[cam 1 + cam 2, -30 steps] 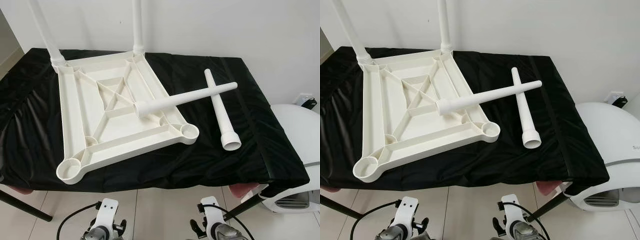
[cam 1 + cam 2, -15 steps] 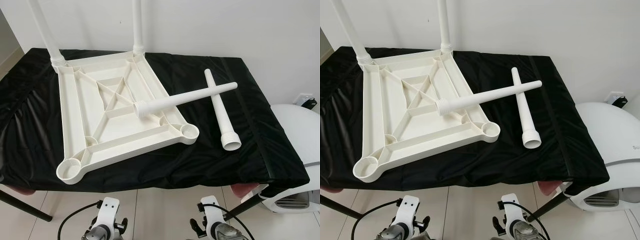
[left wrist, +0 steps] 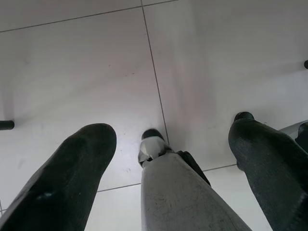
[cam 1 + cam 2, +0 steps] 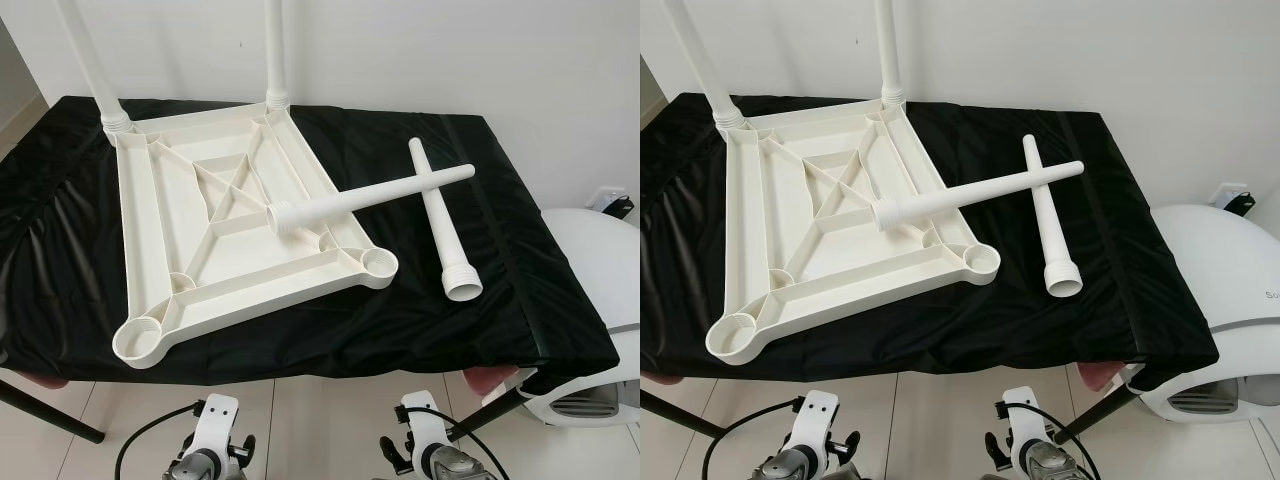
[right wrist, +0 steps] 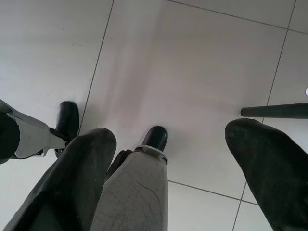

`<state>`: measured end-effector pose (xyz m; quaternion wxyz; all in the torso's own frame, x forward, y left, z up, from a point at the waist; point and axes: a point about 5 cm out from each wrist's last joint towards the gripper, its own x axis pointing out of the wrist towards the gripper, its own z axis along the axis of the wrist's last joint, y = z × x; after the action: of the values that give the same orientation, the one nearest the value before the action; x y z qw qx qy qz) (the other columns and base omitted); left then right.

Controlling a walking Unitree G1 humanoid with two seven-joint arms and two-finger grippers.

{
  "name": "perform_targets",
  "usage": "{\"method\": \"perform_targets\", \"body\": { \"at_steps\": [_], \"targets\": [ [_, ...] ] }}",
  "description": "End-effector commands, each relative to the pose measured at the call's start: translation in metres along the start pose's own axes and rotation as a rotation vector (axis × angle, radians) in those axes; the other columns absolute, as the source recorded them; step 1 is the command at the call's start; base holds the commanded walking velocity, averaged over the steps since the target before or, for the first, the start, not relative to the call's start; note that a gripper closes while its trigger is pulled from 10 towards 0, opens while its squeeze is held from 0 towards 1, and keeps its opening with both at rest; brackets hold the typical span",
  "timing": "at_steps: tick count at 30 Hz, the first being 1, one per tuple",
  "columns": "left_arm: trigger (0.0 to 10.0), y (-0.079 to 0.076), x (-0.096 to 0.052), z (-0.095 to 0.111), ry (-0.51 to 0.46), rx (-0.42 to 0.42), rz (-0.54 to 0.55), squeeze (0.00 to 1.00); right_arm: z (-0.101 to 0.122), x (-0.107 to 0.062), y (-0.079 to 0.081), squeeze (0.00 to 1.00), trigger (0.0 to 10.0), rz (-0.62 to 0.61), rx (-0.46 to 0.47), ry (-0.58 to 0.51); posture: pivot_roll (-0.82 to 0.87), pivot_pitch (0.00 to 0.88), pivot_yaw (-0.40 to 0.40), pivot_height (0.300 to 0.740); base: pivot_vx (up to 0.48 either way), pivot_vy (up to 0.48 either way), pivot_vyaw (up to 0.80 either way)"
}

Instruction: Building children table

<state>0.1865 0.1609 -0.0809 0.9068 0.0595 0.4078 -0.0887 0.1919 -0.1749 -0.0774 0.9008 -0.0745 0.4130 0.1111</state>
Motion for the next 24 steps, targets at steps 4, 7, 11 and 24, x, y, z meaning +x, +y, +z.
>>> {"method": "perform_targets", "body": {
  "at_steps": [4, 7, 11, 24],
  "targets": [
    [10.0, 0.0009, -0.0008, -0.0026, 0.007, -0.005, 0.003, 0.00, -0.0002, 0.0002, 0.0015, 0.00, 10.0, 0.005, 0.005, -0.001, 0.02, 0.000, -0.013, 0.740, 0.000, 0.000, 0.00],
    [10.0, 0.0022, -0.0008, -0.0018, 0.004, -0.007, 0.004, 0.00, -0.0001, 0.0003, 0.0019, 0.00, 10.0, 0.004, 0.006, -0.001, 0.02, 0.000, -0.008, 0.740, 0.000, 0.000, 0.00],
    [10.0, 0.0030, -0.0009, -0.0019, 0.004, -0.006, 0.004, 0.00, 0.0000, 0.0004, 0.0025, 0.00, 10.0, 0.004, 0.009, -0.002, 0.01, 0.000, -0.006, 0.740, 0.000, 0.000, 0.00],
    [10.0, 0.0057, -0.0028, -0.0080, 0.029, -0.005, 0.007, 0.00, -0.0020, 0.0000, 0.0035, 0.00, 10.0, 0.010, 0.002, 0.004, 0.02, 0.000, -0.006, 0.740, 0.000, 0.000, 0.00]
  ]
}}
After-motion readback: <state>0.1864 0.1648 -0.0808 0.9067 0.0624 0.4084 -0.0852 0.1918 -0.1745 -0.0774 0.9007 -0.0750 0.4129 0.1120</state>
